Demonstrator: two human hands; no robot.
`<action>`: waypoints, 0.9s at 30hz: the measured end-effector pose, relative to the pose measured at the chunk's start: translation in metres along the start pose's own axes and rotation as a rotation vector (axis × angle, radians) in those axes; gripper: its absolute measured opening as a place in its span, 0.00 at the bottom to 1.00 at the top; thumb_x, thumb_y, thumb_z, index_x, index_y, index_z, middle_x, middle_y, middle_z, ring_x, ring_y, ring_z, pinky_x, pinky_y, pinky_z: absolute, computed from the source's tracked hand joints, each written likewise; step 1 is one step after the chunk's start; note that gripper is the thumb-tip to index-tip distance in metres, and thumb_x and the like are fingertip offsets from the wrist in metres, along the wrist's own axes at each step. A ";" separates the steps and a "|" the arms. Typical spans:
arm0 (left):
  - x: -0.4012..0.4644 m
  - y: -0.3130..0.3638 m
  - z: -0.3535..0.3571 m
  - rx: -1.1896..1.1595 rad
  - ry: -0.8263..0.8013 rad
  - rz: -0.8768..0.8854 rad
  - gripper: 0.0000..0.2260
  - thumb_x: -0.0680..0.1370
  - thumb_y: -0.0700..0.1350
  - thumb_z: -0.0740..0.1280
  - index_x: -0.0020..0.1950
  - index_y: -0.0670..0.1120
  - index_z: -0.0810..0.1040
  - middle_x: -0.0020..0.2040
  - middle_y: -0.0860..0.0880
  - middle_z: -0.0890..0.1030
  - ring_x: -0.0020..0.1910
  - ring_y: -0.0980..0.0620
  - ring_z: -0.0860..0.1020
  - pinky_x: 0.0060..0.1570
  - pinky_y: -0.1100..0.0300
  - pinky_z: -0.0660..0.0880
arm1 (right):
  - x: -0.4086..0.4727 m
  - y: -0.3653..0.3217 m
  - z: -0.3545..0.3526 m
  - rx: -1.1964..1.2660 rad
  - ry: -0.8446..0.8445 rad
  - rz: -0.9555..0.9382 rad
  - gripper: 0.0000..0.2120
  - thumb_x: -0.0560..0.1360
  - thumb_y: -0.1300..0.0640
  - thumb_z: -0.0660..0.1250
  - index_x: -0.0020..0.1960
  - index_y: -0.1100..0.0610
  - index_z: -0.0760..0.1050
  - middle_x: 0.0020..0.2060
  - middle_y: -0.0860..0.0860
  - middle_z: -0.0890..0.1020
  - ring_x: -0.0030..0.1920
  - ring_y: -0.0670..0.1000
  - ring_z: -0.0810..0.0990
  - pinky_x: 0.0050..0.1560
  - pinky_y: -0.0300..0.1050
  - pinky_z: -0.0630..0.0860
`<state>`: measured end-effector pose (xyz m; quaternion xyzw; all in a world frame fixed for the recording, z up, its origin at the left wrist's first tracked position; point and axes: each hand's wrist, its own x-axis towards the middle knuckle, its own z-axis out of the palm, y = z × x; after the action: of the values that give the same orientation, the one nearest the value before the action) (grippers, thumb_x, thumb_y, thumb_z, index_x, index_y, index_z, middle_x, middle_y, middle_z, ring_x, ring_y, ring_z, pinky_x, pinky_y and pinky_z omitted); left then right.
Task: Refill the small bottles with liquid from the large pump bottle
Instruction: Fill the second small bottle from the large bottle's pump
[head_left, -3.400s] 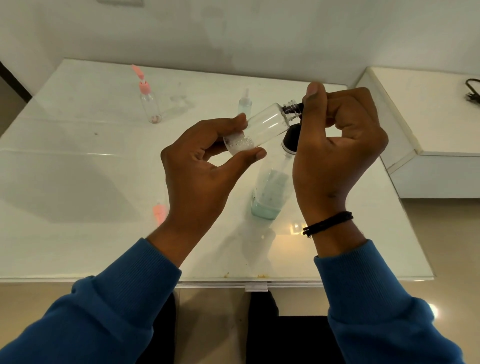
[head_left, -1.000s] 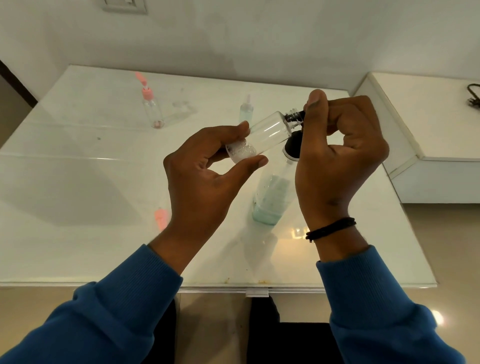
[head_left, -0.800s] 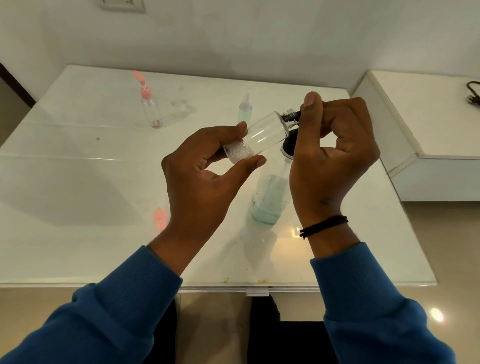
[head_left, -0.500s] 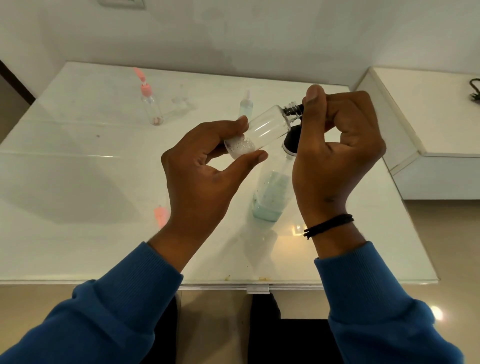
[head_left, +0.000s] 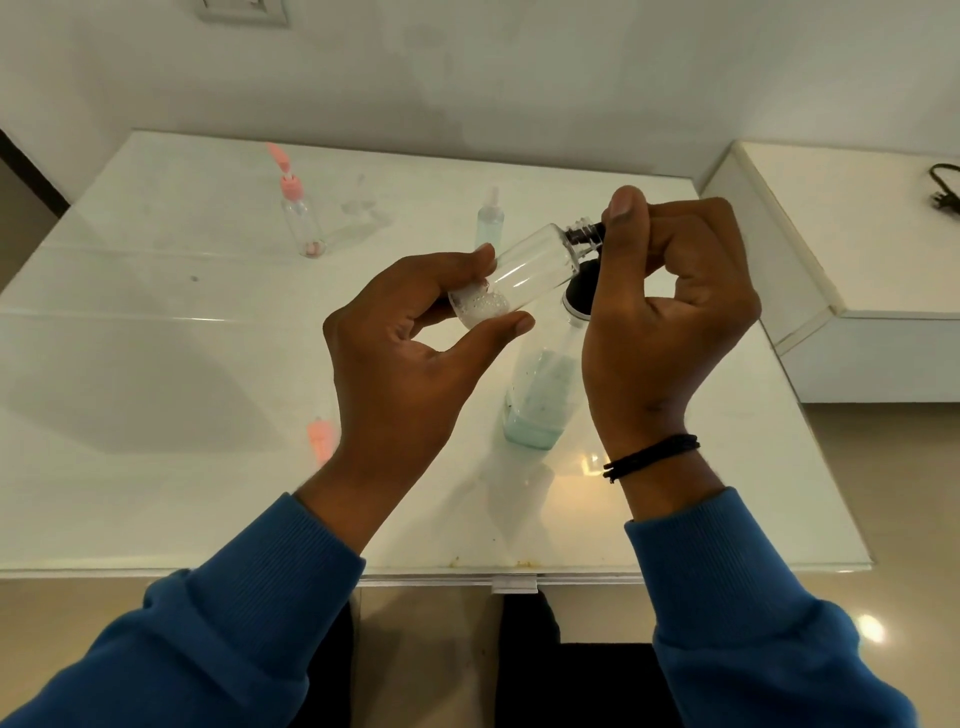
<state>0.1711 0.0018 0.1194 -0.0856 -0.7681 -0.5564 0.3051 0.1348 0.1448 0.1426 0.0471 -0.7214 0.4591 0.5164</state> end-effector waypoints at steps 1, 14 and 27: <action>0.000 0.000 0.000 -0.004 0.001 -0.003 0.19 0.73 0.44 0.80 0.60 0.39 0.83 0.56 0.48 0.85 0.54 0.53 0.83 0.55 0.59 0.82 | 0.001 0.000 0.000 0.000 -0.004 0.000 0.14 0.80 0.61 0.70 0.35 0.62 0.78 0.35 0.47 0.76 0.36 0.48 0.74 0.37 0.40 0.70; 0.000 -0.001 0.001 0.000 -0.004 -0.002 0.19 0.73 0.45 0.80 0.61 0.39 0.83 0.56 0.48 0.85 0.55 0.53 0.83 0.55 0.60 0.82 | 0.002 0.004 0.000 0.042 -0.009 0.016 0.15 0.79 0.63 0.70 0.34 0.63 0.77 0.33 0.49 0.76 0.35 0.41 0.71 0.36 0.35 0.68; 0.000 0.000 0.001 -0.018 0.001 -0.009 0.19 0.73 0.44 0.80 0.61 0.39 0.83 0.56 0.48 0.85 0.54 0.52 0.84 0.55 0.58 0.82 | 0.004 0.002 -0.001 0.063 -0.018 0.027 0.15 0.79 0.63 0.70 0.34 0.65 0.76 0.32 0.51 0.76 0.34 0.45 0.72 0.36 0.36 0.68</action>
<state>0.1708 0.0026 0.1197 -0.0849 -0.7634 -0.5645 0.3022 0.1322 0.1482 0.1447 0.0576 -0.7115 0.4883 0.5019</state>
